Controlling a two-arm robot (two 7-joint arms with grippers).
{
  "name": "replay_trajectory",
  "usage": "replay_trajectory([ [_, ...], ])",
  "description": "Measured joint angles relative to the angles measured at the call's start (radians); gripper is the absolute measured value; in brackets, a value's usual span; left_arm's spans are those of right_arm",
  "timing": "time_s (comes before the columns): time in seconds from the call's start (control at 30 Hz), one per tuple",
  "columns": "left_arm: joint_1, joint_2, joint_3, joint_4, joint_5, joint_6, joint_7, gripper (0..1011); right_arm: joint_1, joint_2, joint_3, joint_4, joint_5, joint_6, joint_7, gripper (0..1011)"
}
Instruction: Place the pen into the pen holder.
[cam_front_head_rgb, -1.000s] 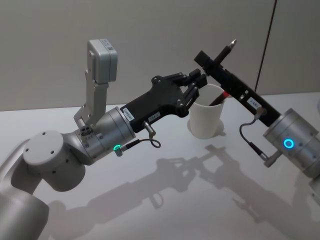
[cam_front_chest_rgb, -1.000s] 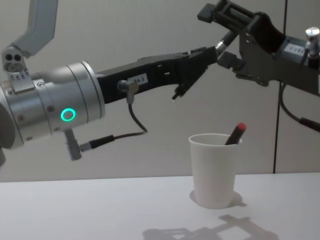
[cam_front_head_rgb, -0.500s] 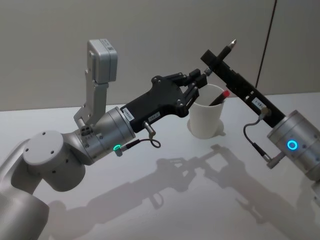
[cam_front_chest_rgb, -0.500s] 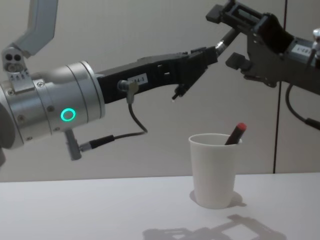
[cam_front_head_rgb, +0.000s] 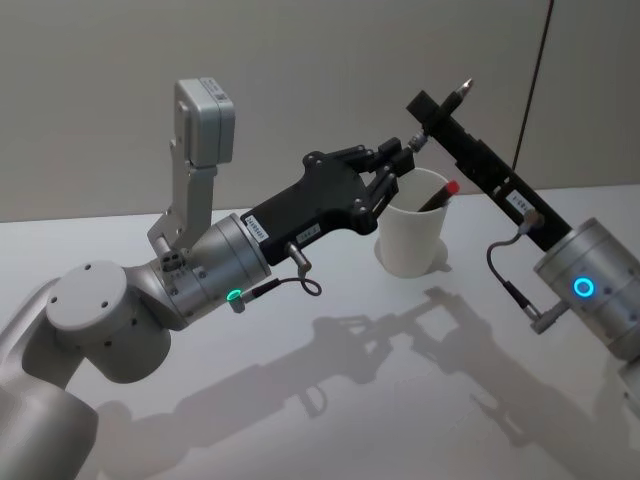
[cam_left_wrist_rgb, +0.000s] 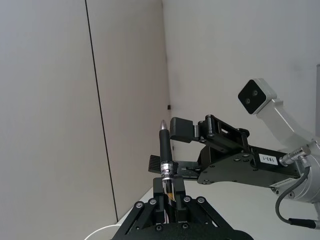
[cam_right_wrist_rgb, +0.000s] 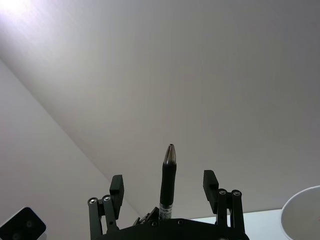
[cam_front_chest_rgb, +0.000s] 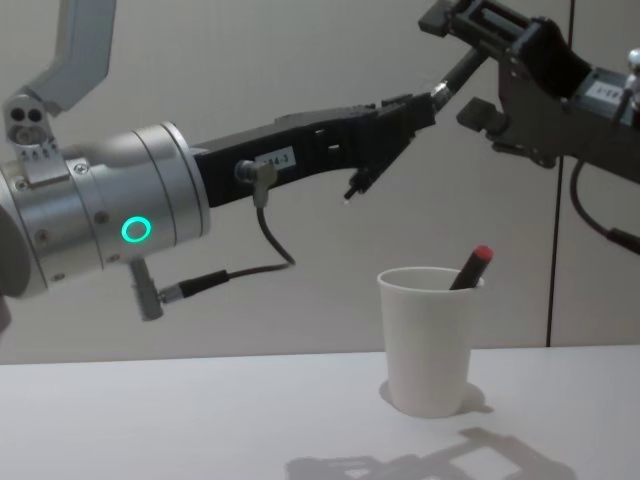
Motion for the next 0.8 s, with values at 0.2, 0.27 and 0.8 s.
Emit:
replay_trajectory([
  [0.2, 0.000, 0.000, 0.000, 0.000, 0.000, 0.000, 0.000, 123, 0.004, -0.004, -0.004, 0.002, 0.003, -0.014, -0.012, 1001],
  [0.27, 0.000, 0.000, 0.000, 0.000, 0.000, 0.000, 0.000, 123, 0.005, -0.006, -0.005, 0.003, 0.004, -0.018, -0.015, 1001],
  [0.8, 0.000, 0.000, 0.000, 0.000, 0.000, 0.000, 0.000, 123, 0.009, -0.011, -0.009, 0.007, 0.006, -0.031, -0.027, 719],
])
